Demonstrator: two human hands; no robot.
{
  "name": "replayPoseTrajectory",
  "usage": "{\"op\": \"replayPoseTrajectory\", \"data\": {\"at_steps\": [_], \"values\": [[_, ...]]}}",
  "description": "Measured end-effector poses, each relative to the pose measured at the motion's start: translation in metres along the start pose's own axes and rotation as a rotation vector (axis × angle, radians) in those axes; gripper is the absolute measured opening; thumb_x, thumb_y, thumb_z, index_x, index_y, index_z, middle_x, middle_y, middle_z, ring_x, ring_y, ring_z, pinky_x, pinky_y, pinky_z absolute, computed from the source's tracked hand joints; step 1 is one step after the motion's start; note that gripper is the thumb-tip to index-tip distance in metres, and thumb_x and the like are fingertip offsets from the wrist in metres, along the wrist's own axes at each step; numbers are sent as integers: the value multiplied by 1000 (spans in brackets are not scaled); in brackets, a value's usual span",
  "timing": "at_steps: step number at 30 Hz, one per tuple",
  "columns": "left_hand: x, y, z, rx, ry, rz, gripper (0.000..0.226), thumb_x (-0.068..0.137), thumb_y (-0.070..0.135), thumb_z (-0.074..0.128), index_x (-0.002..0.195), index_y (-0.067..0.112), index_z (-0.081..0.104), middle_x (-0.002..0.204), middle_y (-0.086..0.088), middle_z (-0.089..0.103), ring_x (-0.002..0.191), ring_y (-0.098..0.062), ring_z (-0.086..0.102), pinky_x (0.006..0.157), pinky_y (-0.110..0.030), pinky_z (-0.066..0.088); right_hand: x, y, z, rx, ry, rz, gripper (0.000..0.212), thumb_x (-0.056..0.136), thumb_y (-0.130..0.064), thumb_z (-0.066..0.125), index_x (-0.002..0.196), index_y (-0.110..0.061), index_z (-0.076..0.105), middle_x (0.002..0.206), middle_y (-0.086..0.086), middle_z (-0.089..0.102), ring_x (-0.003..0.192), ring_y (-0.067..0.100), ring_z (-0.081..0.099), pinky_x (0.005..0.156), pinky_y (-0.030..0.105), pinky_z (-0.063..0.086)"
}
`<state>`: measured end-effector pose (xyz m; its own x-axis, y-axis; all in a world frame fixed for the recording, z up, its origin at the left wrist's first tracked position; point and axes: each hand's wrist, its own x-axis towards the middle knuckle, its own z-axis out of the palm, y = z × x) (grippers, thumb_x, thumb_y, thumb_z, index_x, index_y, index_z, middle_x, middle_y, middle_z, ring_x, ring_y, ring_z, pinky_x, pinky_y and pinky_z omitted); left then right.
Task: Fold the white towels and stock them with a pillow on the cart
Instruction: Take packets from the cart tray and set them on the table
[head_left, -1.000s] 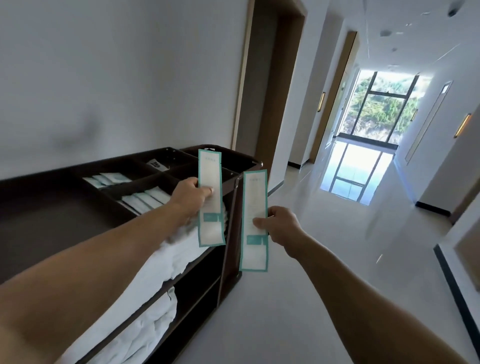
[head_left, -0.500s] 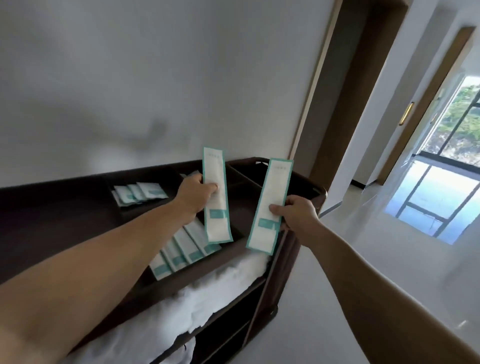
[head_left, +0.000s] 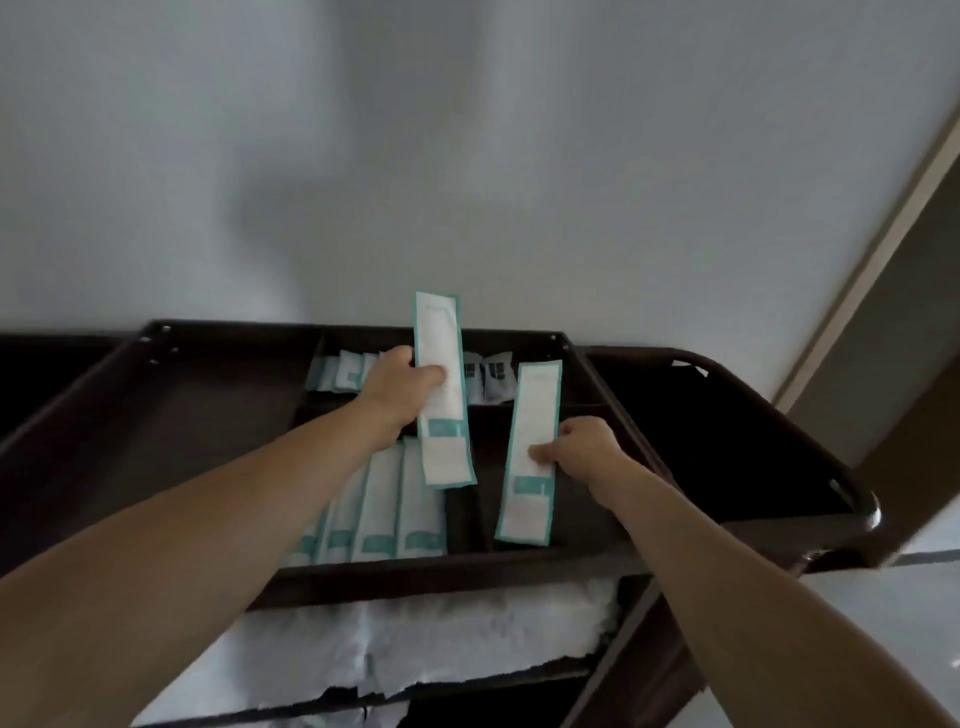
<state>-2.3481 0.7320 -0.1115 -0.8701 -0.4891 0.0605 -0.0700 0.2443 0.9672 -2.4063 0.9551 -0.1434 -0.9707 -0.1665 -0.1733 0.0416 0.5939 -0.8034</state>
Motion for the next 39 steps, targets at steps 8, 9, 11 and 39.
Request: {"op": "replayPoseTrajectory", "data": {"at_steps": [8, 9, 11, 39], "values": [[-17, 5, 6, 19, 156, -48, 10, 88, 12, 67, 97, 13, 65, 88, 5, 66, 76, -11, 65, 60, -24, 48, 12, 20, 28, -184, -349, 65, 33, 76, -20, 87, 93, 1, 67, 72, 3, 60, 59, 14, 54, 46, 24, 39], [-17, 8, 4, 29, 172, -49, 9, 88, 14, 68, 96, 12, 64, 87, 5, 66, 75, -10, 64, 56, -22, 46, 13, 20, 30, -181, -371, 80, 30, 76, -18, 86, 89, 0, 67, 70, 5, 61, 57, 15, 55, 45, 23, 38], [-18, 15, 3, 48, 183, -31, 6, 88, 14, 68, 91, 14, 63, 84, 5, 66, 71, -8, 63, 47, -14, 44, 14, 21, 32, -178, -416, 98, 23, 78, -14, 84, 80, -2, 65, 69, 7, 64, 56, 17, 58, 45, 24, 41], [-5, 16, 23, 97, 14, -23, 7, 87, 17, 69, 89, 13, 63, 94, -4, 70, 84, -21, 67, 77, -37, 54, 23, 12, 22, -587, -243, -51, 43, 84, -56, 63, 88, -14, 68, 86, 3, 75, 76, 20, 73, 76, 37, 59]]}}
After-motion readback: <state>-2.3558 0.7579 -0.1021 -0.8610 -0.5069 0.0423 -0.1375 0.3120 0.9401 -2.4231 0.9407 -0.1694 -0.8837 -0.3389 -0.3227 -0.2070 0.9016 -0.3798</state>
